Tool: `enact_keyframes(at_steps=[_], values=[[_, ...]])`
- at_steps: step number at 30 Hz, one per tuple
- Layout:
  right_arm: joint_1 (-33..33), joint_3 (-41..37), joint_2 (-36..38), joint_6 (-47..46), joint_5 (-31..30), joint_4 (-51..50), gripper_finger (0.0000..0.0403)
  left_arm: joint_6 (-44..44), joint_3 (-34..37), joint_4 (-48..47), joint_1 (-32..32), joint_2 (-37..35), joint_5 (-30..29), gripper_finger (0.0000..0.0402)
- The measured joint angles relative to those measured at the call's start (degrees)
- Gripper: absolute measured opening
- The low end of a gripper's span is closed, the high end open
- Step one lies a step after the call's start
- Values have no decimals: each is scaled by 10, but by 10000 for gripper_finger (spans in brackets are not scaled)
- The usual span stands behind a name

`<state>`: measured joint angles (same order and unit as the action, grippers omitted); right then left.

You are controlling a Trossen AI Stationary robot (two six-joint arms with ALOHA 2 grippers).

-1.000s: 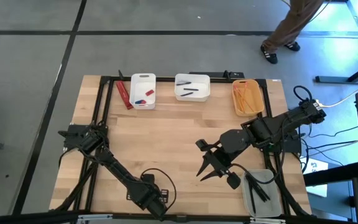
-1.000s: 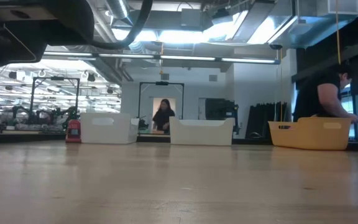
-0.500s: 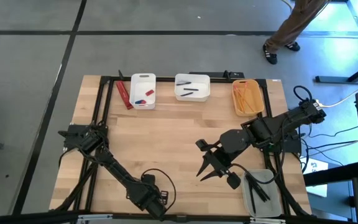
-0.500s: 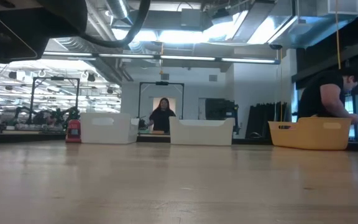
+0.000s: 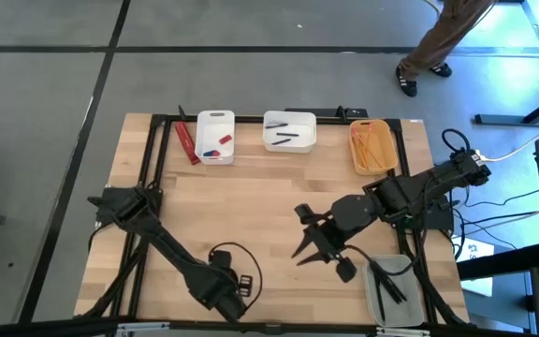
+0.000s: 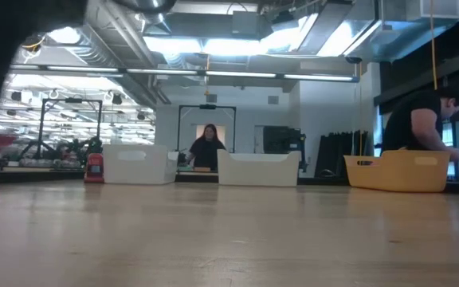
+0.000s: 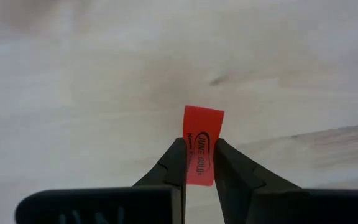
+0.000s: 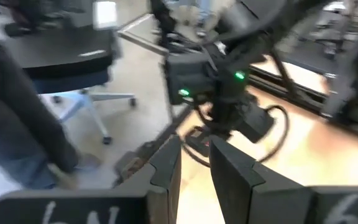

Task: Sort crayons/erasers/pens/pencils in bins
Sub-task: Put the red eraser into the left white bin

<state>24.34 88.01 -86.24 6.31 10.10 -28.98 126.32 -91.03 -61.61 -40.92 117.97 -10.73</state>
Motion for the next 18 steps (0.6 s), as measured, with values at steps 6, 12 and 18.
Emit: enact_keyframes(at_steps=[6,12,18], values=[[-2,0,0,-1,-107,-2,85,-25,-1,-42,8,-38,-27,46],[-2,0,0,-2,-193,-3,85,-57,-1,-120,23,-91,-50,46],[-2,0,0,-3,-213,-3,85,-112,-2,-217,57,-159,-74,46]])
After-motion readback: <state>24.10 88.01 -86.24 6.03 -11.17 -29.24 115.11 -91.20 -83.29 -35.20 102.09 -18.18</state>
